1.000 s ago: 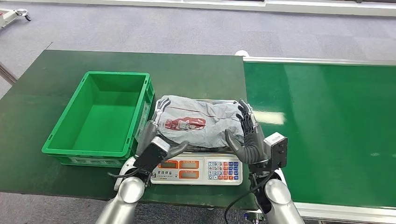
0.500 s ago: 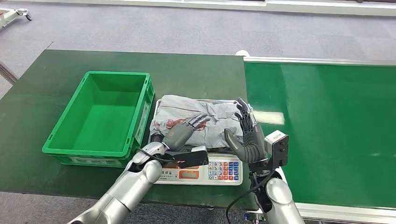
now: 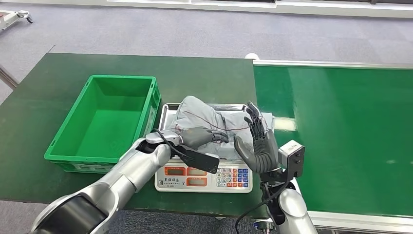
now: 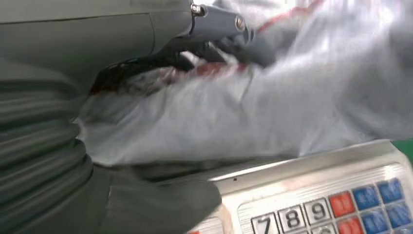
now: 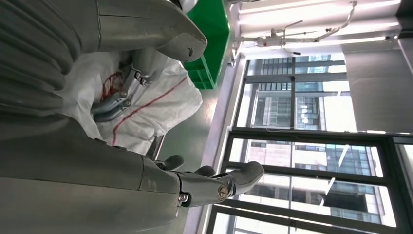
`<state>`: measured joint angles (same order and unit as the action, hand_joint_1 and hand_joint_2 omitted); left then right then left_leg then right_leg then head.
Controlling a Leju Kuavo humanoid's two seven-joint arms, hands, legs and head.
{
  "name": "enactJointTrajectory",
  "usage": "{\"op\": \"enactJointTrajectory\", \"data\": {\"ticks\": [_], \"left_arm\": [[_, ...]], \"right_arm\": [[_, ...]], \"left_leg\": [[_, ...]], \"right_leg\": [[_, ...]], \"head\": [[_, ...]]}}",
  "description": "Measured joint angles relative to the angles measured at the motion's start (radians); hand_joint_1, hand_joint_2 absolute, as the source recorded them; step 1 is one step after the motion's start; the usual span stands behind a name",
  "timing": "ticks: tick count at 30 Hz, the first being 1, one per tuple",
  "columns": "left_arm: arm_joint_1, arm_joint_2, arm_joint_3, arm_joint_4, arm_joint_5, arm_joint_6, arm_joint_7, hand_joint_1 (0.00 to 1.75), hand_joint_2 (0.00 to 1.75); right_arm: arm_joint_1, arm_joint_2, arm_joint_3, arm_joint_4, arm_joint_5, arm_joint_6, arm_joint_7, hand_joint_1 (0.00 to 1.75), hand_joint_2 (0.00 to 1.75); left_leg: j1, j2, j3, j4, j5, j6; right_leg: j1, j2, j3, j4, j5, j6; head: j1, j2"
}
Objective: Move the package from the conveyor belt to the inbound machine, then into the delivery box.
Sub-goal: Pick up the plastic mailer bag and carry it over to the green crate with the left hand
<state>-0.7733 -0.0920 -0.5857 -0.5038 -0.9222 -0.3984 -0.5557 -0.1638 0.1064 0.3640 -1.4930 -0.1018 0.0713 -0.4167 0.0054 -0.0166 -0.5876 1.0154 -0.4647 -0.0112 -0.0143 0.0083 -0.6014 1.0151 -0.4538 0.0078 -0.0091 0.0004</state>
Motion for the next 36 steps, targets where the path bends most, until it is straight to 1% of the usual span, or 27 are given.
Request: {"op": "enactJointTrajectory", "data": {"ticks": [8, 11, 15, 19, 20, 21, 23, 24, 26, 28, 32, 36], "left_arm": [[-0.056, 0.035, -0.021, 0.021, 0.039, -0.043, -0.025, 1.75, 1.75], [-0.065, 0.052, -0.026, 0.016, 0.053, -0.056, -0.032, 1.75, 1.75], [-0.068, 0.062, -0.027, 0.012, 0.057, -0.059, -0.033, 1.75, 1.75], [-0.067, 0.076, -0.03, -0.001, 0.057, -0.044, -0.031, 1.75, 1.75], [-0.065, 0.088, -0.034, -0.023, 0.047, -0.014, -0.017, 1.75, 1.75], [-0.062, 0.107, -0.038, -0.06, 0.034, 0.037, 0.008, 1.75, 1.75], [-0.06, 0.155, -0.043, -0.172, 0.012, 0.155, 0.082, 1.75, 1.75], [-0.065, 0.182, -0.044, -0.235, 0.011, 0.185, 0.114, 1.75, 1.75], [-0.076, 0.222, -0.044, -0.336, 0.016, 0.177, 0.149, 1.75, 1.75], [-0.079, 0.247, -0.044, -0.408, 0.017, 0.153, 0.161, 1.75, 1.75], [-0.074, 0.276, -0.045, -0.501, 0.007, 0.154, 0.166, 1.75, 1.75], [-0.072, 0.291, -0.046, -0.547, 0.001, 0.16, 0.167, 1.75, 1.75]], "right_arm": [[0.015, 0.0, 0.001, -0.02, -0.025, 0.011, 0.013, 0.0, 1.75], [0.022, 0.0, 0.001, -0.025, -0.033, 0.017, 0.019, 0.0, 1.75], [0.025, 0.0, 0.001, -0.027, -0.034, 0.019, 0.019, 0.0, 1.75], [0.029, 0.0, 0.0, -0.03, -0.034, 0.016, 0.021, 0.0, 1.75], [0.035, 0.0, -0.002, -0.036, -0.034, 0.016, 0.021, 0.0, 1.75], [0.044, 0.0, -0.006, -0.045, -0.032, 0.017, 0.021, 0.0, 1.75], [0.071, 0.0, -0.02, -0.066, -0.025, 0.028, 0.02, 0.0, 1.75], [0.084, 0.0, -0.029, -0.076, -0.021, 0.036, 0.02, 0.0, 1.75], [0.102, 0.0, -0.042, -0.089, -0.016, 0.046, 0.018, 0.0, 1.75], [0.108, 0.0, -0.051, -0.097, -0.013, 0.052, 0.017, 0.0, 1.75], [0.117, 0.0, -0.062, -0.107, -0.009, 0.058, 0.016, 0.0, 1.75], [0.119, 0.001, -0.07, -0.11, -0.009, 0.059, 0.016, 0.0, 1.75]], "left_leg": [[0.0, 0.001, 0.001, 0.0, 0.0, -0.001], [0.0, 0.001, 0.001, 0.0, 0.0, -0.001], [0.0, 0.001, 0.0, 0.0, 0.0, -0.001], [0.0, 0.001, 0.0, 0.0, 0.0, -0.001], [0.0, 0.001, 0.0, 0.0, 0.0, -0.001], [0.0, 0.001, 0.0, 0.0, 0.0, -0.001], [0.0, 0.002, -0.001, 0.0, 0.001, -0.001], [0.0, 0.002, -0.001, 0.0, 0.001, -0.001], [0.0, 0.001, -0.001, 0.0, 0.0, -0.001], [0.001, -0.001, -0.002, 0.0, 0.001, -0.001], [0.001, 0.0, -0.002, 0.0, 0.0, -0.001], [0.001, 0.0, -0.002, 0.0, 0.0, -0.001]], "right_leg": [[0.001, 0.001, 0.0, 0.0, 0.001, -0.001], [0.001, 0.001, 0.0, 0.0, 0.0, -0.001], [0.0, 0.001, -0.001, 0.0, 0.0, -0.001], [0.0, 0.001, -0.001, 0.0, 0.001, -0.001], [0.0, 0.001, -0.001, 0.0, 0.001, -0.001], [0.0, 0.001, -0.001, 0.0, 0.001, -0.001], [0.001, 0.001, -0.002, 0.001, 0.001, -0.001], [0.001, 0.002, -0.002, 0.001, 0.001, -0.001], [0.002, 0.001, -0.002, 0.001, 0.0, -0.002], [0.002, 0.0, -0.002, 0.001, 0.0, -0.002], [0.001, -0.001, -0.002, 0.001, 0.0, -0.003], [0.001, 0.0, -0.002, 0.0, 0.0, -0.002]], "head": [[0.0, 0.0], [0.0, 0.0], [0.0, 0.0], [0.0, 0.0], [0.0, 0.0], [0.0, 0.0], [0.0, 0.0], [0.0, 0.0], [0.0, 0.0], [0.0, 0.0], [0.0, 0.0], [0.0, 0.0]]}}
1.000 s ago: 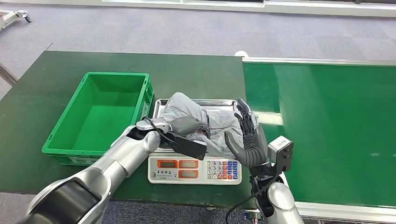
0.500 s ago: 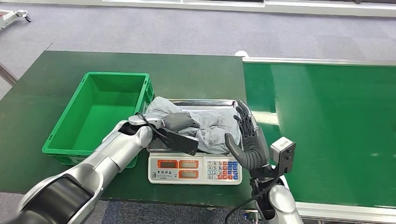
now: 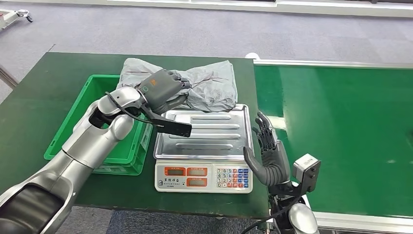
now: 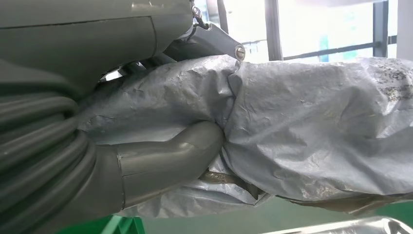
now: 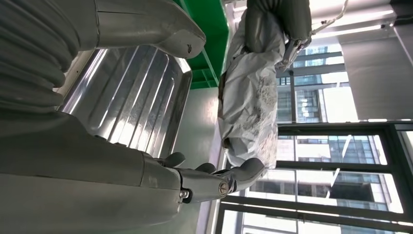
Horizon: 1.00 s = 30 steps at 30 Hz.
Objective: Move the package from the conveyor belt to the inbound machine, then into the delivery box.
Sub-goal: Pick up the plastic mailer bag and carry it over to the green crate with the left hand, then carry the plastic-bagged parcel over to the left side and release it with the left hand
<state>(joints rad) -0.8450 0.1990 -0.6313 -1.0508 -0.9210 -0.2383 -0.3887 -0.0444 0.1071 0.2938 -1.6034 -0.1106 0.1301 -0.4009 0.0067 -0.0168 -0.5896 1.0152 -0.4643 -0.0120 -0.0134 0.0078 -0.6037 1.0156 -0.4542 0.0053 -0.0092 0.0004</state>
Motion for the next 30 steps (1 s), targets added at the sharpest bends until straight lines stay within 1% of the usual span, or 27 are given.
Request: {"op": "enactJointTrajectory", "data": {"ticks": [4, 8, 11, 15, 17, 19, 21, 24, 27, 30], "left_arm": [[0.001, 0.016, 0.0, -0.039, -0.025, 0.028, 0.015, 1.75, 1.75], [0.005, 0.051, 0.0, -0.097, -0.066, 0.038, 0.055, 1.75, 1.75], [0.029, 0.089, 0.007, -0.127, -0.093, 0.07, 0.073, 1.75, 1.75], [0.087, 0.148, 0.04, -0.133, -0.097, 0.071, 0.13, 1.75, 1.75], [0.134, 0.188, 0.084, -0.113, -0.073, 0.09, 0.121, 1.75, 1.75], [0.193, 0.226, 0.149, -0.077, -0.053, 0.125, 0.101, 1.75, 1.75], [0.259, 0.25, 0.225, -0.04, -0.051, 0.166, 0.092, 1.75, 1.75], [0.343, 0.259, 0.322, 0.014, -0.079, 0.205, 0.085, 1.75, 1.75], [0.38, 0.256, 0.383, 0.068, -0.112, 0.219, 0.089, 1.75, 1.75], [0.389, 0.247, 0.424, 0.12, -0.156, 0.236, 0.101, 0.44, 1.75]], "right_arm": [[0.007, 0.004, -0.004, -0.001, 0.0, 0.005, -0.002, 0.0, 1.75], [0.02, 0.009, -0.012, -0.001, 0.003, 0.017, -0.01, 0.0, 1.75], [0.031, 0.013, -0.021, -0.001, 0.006, 0.023, -0.015, 0.0, 1.75], [0.045, 0.015, -0.034, -0.005, 0.006, 0.027, -0.021, 0.0, 1.75], [0.06, 0.016, -0.041, -0.016, 0.006, 0.031, -0.021, 0.0, 1.75], [0.077, 0.016, -0.051, -0.028, 0.006, 0.034, -0.021, 0.0, 1.75], [0.09, 0.017, -0.059, -0.037, 0.007, 0.034, -0.02, 0.0, 1.75], [0.1, 0.017, -0.067, -0.046, 0.013, 0.028, -0.016, 0.0, 1.75], [0.11, 0.018, -0.074, -0.058, 0.019, 0.017, -0.014, 0.0, 1.75], [0.12, 0.019, -0.075, -0.069, 0.025, 0.008, -0.013, 0.0, 1.75]], "left_leg": [[0.0, 0.0, 0.0, 0.0, 0.0, 0.0], [0.0, 0.0, 0.0, 0.0, 0.0, 0.0], [0.0, 0.001, 0.0, -0.001, 0.0, -0.001], [0.0, 0.002, 0.0, -0.001, -0.001, -0.001], [0.0, 0.005, 0.001, -0.002, -0.001, -0.002], [0.0, 0.008, 0.003, -0.002, -0.002, -0.003], [0.0, 0.011, 0.003, -0.003, -0.002, -0.003], [0.0, 0.01, 0.003, -0.003, -0.002, -0.004], [0.0, 0.01, 0.002, -0.003, -0.003, -0.004], [0.0, 0.01, 0.002, -0.003, -0.003, -0.004]], "right_leg": [[0.0, 0.0, 0.0, 0.0, 0.0, 0.0], [0.001, 0.0, 0.0, 0.0, 0.0, 0.0], [0.001, 0.001, 0.0, 0.0, 0.0, 0.0], [0.002, 0.002, 0.0, 0.0, 0.0, -0.001], [0.002, 0.004, 0.0, 0.0, -0.001, -0.001], [0.002, 0.009, -0.001, 0.0, -0.001, -0.002], [0.002, 0.011, -0.002, 0.0, -0.001, -0.002], [0.002, 0.011, -0.002, 0.0, -0.002, -0.003], [0.002, 0.011, -0.003, 0.0, -0.002, -0.003], [0.002, 0.011, -0.002, 0.0, -0.002, -0.003]], "head": [[0.0, 0.0], [0.0, 0.0], [0.0, 0.0], [0.0, 0.0], [0.0, 0.0], [0.0, 0.0], [0.0, 0.0], [0.0, 0.0], [0.0, 0.0], [0.0, 0.0]]}}
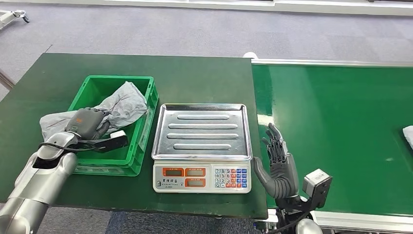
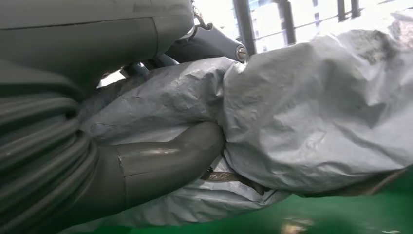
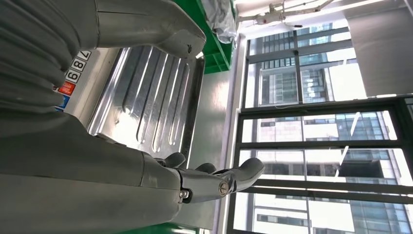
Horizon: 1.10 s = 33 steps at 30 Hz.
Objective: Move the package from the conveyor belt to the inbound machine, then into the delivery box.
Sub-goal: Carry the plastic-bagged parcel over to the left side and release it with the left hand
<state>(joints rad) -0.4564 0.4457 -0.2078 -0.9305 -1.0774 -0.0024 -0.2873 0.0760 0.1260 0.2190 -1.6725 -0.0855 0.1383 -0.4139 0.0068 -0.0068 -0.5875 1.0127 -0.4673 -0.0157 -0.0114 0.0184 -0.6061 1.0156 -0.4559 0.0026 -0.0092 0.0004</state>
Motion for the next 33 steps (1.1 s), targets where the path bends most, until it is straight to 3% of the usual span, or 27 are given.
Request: {"op": "enactJointTrajectory", "data": {"ticks": [1, 10, 14, 19, 23, 26, 29, 33], "left_arm": [[0.0, -0.005, 0.009, 0.015, -0.015, 0.005, 0.007, 0.0, 1.75], [0.0, -0.067, 0.063, 0.083, -0.039, 0.049, 0.011, 0.0, 1.75], [0.006, -0.091, 0.084, 0.077, 0.012, 0.05, -0.034, 0.0, 1.75], [0.034, -0.142, 0.113, -0.016, 0.246, -0.062, -0.101, 0.0, 1.75], [0.049, -0.167, 0.125, -0.081, 0.338, -0.121, -0.118, 0.0, 1.75], [0.068, -0.197, 0.141, -0.143, 0.546, -0.222, -0.17, 0.0, 1.75], [0.098, -0.245, 0.145, -0.241, 0.73, -0.253, -0.183, 0.0, 1.75], [0.137, -0.337, 0.136, -0.365, 0.962, -0.309, -0.141, 0.0, 1.75]], "right_arm": [[0.002, 0.0, 0.0, -0.002, 0.002, -0.002, 0.001, 0.0, 1.75], [0.008, 0.006, -0.001, -0.014, 0.013, -0.013, 0.016, 0.0, 1.75], [0.008, 0.006, -0.001, -0.014, 0.021, -0.023, 0.022, 0.0, 1.75], [0.007, 0.006, -0.001, -0.014, 0.034, -0.045, 0.029, 0.0, 1.75], [0.004, 0.005, -0.001, -0.013, 0.036, -0.051, 0.031, 0.0, 1.75], [-0.01, 0.005, 0.001, -0.004, 0.039, -0.059, 0.038, 0.0, 1.75], [-0.039, 0.006, 0.008, 0.022, 0.031, -0.067, 0.044, 0.0, 1.75], [-0.079, 0.007, 0.022, 0.069, 0.023, -0.081, 0.049, 0.0, 1.75]], "left_leg": [[0.0, 0.0, 0.0, 0.0, 0.0, 0.0], [0.0, 0.0, 0.0, 0.0, 0.0, 0.0], [0.0, 0.0, 0.0, 0.0, 0.0, 0.0], [0.0, 0.0, 0.0, 0.0, 0.0, 0.0], [0.0, -0.001, 0.0, 0.0, 0.0, 0.0], [0.0, -0.001, 0.0, 0.0, 0.0, 0.0], [0.0, -0.001, 0.0, 0.0, 0.0, 0.0], [0.0, -0.003, 0.0, 0.001, 0.0, 0.0]], "right_leg": [[0.0, 0.0, 0.0, 0.0, 0.0, 0.0], [0.0, -0.001, 0.0, 0.0, 0.0, 0.0], [0.0, -0.001, 0.0, 0.0, 0.0, 0.0], [0.0, -0.002, 0.0, 0.0, 0.0, 0.0], [0.0, -0.002, 0.001, 0.0, 0.0, 0.0], [0.0, -0.002, 0.001, 0.0, 0.0, 0.0], [0.0, -0.002, 0.001, 0.0, 0.0, 0.0], [-0.001, -0.003, 0.001, 0.0, 0.001, 0.0]], "head": [[0.0, 0.0], [0.0, 0.0], [0.0, 0.0], [0.0, 0.0], [0.0, 0.0], [0.0, 0.0], [0.0, 0.0], [0.0, 0.0]]}}
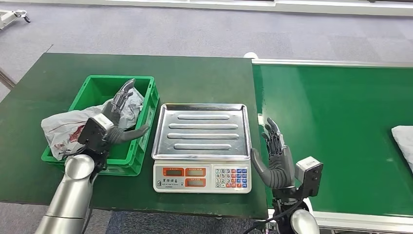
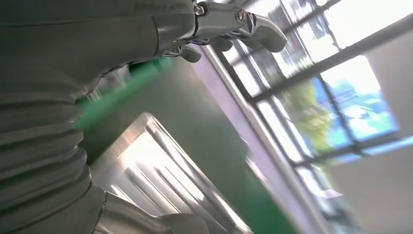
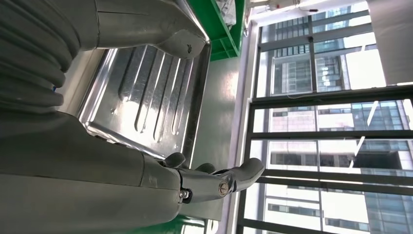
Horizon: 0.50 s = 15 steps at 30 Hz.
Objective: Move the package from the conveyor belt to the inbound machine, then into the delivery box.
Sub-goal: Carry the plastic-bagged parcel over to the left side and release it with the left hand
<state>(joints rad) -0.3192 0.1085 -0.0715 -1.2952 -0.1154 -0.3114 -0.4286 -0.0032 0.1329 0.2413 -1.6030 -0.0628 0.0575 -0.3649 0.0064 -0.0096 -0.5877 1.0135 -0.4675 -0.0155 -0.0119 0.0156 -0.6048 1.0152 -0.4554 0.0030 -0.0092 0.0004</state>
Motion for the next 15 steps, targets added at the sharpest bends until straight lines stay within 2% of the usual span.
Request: {"op": "enactJointTrajectory", "data": {"ticks": [2, 5, 15], "left_arm": [[0.017, -0.047, -0.014, -0.04, 0.121, -0.035, 0.026, 0.0, 1.75], [0.032, -0.089, -0.036, -0.073, 0.175, -0.042, 0.032, 0.0, 1.75], [0.042, -0.118, -0.056, -0.109, 0.191, -0.036, 0.03, 0.0, 1.75]], "right_arm": [[-0.018, 0.004, 0.005, 0.022, 0.0, -0.006, 0.002, 0.0, 1.75], [-0.035, 0.008, 0.009, 0.044, 0.001, -0.008, 0.002, 0.0, 1.75], [-0.047, 0.01, 0.012, 0.072, 0.001, -0.01, 0.002, 0.0, 1.75]], "left_leg": [[0.0, -0.001, 0.0, 0.0, 0.0, 0.0], [0.0, -0.001, 0.0, 0.0, 0.0, 0.0], [0.0, -0.001, 0.0, 0.0, 0.0, 0.0]], "right_leg": [[0.0, -0.001, 0.0, 0.0, 0.0, 0.0], [0.0, -0.001, 0.0, 0.0, 0.0, 0.0], [0.001, -0.001, 0.0, 0.0, 0.0, 0.0]], "head": [[0.0, 0.0], [0.0, 0.0], [0.0, 0.0]]}}
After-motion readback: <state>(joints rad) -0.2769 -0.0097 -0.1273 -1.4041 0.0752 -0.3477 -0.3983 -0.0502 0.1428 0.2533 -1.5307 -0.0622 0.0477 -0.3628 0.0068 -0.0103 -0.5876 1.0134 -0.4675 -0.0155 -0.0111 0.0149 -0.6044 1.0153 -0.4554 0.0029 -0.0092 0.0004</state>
